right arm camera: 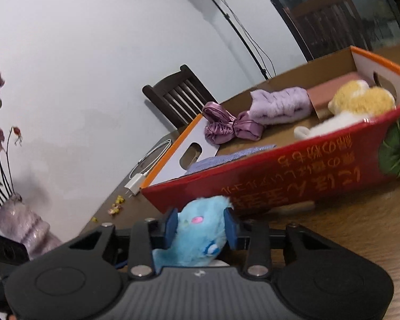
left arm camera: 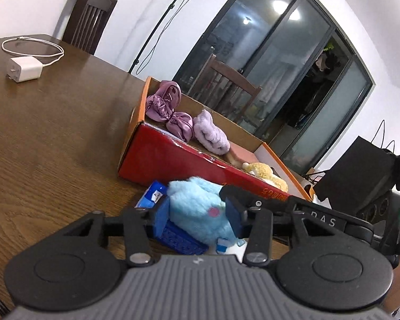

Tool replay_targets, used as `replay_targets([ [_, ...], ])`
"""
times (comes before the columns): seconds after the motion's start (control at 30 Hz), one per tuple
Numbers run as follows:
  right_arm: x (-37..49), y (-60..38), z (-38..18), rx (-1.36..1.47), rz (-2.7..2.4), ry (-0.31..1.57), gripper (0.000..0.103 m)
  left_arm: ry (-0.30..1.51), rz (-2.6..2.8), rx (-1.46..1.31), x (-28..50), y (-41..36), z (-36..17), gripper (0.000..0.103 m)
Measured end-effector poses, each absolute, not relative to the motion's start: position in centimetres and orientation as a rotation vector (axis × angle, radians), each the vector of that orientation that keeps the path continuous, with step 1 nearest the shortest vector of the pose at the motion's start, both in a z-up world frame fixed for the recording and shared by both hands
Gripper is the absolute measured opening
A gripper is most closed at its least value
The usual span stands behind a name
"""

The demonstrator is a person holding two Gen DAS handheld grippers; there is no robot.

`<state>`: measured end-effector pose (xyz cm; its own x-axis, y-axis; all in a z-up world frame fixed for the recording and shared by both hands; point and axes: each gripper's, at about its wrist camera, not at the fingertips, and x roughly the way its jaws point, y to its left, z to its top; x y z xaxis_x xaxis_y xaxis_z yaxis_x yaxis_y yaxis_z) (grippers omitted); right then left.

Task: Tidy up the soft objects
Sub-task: 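Grasp the light-blue plush toy with the right gripper, then carry the blue plush with the right gripper into the box and release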

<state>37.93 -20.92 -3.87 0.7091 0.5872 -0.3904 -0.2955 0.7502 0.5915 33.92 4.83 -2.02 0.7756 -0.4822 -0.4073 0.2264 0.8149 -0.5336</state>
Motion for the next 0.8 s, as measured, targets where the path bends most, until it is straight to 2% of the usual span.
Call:
replay_targets([
  [0.27,36.5,-20.3,-2.7,0.460,0.544,0.513,0.031,0.485,-0.382,-0.500,32.9,5.0,-1.2,0.047],
  [0.43,31.0,-20.0,0.3,0.376,0.537,0.425,0.029,0.434,-0.415,-0.497,28.3,4.9,1.6,0.046],
  [0.63,23.2,-22.6,0.1,0.343,0.501,0.486,0.030,0.531,-0.510,-0.502,22.8,2.7,0.4,0.046],
  [0.8,19.3,-24.2,-1.6,0.334,0.446,0.558,0.031,0.614,-0.527,-0.498,21.4,1.1,-1.6,0.048],
])
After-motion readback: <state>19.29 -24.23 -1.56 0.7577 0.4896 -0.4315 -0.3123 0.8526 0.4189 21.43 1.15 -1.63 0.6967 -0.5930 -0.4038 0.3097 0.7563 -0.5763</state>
